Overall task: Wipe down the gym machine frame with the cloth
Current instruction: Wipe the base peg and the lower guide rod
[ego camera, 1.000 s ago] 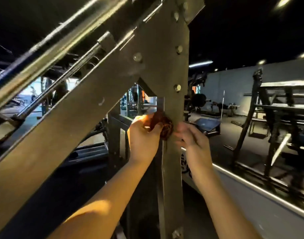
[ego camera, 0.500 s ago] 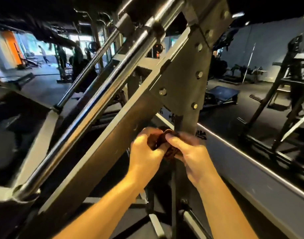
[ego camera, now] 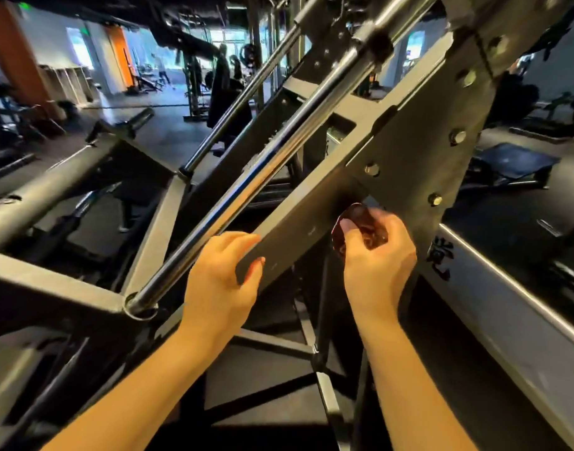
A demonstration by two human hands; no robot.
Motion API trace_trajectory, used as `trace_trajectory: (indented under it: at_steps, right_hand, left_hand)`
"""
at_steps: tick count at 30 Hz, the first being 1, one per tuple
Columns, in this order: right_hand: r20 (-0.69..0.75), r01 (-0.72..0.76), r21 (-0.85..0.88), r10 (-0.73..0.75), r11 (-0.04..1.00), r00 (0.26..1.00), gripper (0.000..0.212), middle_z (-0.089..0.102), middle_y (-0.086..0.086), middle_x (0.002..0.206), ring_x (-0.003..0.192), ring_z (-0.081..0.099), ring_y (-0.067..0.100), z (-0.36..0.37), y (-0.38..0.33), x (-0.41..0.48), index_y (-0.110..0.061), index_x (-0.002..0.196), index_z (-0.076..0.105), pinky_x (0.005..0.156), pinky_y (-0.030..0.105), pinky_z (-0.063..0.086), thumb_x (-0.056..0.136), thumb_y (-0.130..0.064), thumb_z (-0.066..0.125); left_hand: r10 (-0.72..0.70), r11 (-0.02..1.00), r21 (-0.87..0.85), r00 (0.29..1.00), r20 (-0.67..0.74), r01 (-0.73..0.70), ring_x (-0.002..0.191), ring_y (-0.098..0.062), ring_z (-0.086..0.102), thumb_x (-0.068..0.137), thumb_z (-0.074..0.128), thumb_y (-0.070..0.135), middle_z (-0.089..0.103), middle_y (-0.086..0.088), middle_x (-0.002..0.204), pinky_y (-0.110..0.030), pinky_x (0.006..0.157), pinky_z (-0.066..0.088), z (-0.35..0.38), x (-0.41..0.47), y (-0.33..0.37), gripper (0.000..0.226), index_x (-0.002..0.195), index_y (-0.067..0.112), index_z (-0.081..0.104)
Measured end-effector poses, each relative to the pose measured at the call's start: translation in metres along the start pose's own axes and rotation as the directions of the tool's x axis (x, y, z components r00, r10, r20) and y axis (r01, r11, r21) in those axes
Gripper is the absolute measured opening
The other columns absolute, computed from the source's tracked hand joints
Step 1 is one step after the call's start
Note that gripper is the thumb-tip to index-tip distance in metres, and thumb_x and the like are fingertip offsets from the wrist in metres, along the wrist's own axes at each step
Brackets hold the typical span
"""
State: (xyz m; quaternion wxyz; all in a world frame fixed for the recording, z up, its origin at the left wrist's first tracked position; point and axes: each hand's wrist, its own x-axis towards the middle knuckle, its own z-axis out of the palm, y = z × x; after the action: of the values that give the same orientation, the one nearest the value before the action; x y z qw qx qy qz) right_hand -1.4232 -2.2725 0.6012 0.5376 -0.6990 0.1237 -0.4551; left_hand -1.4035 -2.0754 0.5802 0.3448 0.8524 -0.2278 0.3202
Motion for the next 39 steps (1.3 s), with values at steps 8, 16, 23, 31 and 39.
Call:
trace_trajectory:
  at_steps: [8,16,23,31,39]
  right_hand:
    - [0.063,0.147,-0.075,-0.142,0.986,0.988,0.029,0.062,0.002,0.122,0.111,0.061,0.001,0.052,0.022,-0.044,-0.01,0.122,0.072,0.099,0.017,0.051,0.093,-0.011,0.072]
    - [0.113,0.298,-0.197,-0.28,0.934,0.953,0.025,0.06,-0.001,0.117,0.106,0.059,0.005,0.048,0.029,-0.039,-0.008,0.118,0.072,0.096,0.016,0.052,0.093,-0.013,0.073]
    - [-0.016,0.18,-0.133,-0.183,0.975,0.983,0.021,0.062,-0.002,0.114,0.109,0.06,-0.001,0.071,0.027,-0.056,-0.02,0.115,0.066,0.095,0.016,0.051,0.095,-0.015,0.071]
    - [0.068,0.327,-0.274,-0.321,0.905,0.945,0.021,0.066,0.002,0.11,0.1,0.06,-0.004,0.04,0.016,-0.009,-0.008,0.114,0.072,0.087,0.016,0.052,0.096,-0.019,0.071]
    - [0.239,0.412,-0.199,-0.364,0.889,0.9,0.019,0.064,0.007,0.112,0.104,0.063,0.017,0.075,0.06,-0.082,-0.004,0.112,0.074,0.091,0.034,0.056,0.096,-0.014,0.069]
  left_hand:
    - [-0.072,0.995,0.064,0.997,0.028,0.07,0.114,-0.021,0.058,0.091,0.072,0.014,0.064,-0.004,0.123,-0.027,0.098,0.046,0.027,-0.016,-0.036,0.036,0.126,0.006,0.068]
    - [0.035,0.996,0.078,0.998,-0.044,-0.032,0.097,-0.027,0.062,0.087,0.07,0.003,0.067,-0.01,0.11,-0.038,0.074,0.056,0.035,-0.013,-0.053,0.029,0.116,0.003,0.073]
    - [0.05,0.995,0.09,0.997,-0.053,-0.045,0.093,-0.024,0.062,0.087,0.07,0.007,0.068,-0.008,0.106,-0.027,0.068,0.05,0.034,-0.013,-0.053,0.029,0.115,0.004,0.073]
    - [0.025,1.0,0.016,0.999,-0.047,-0.025,0.099,-0.023,0.059,0.083,0.067,-0.004,0.065,-0.009,0.108,-0.015,0.082,0.044,0.035,-0.014,-0.056,0.034,0.116,0.001,0.072]
    - [0.007,0.999,-0.037,1.0,-0.022,-0.008,0.104,-0.023,0.055,0.079,0.071,-0.013,0.061,-0.007,0.11,-0.018,0.085,0.043,0.039,-0.017,-0.059,0.047,0.123,0.002,0.069]
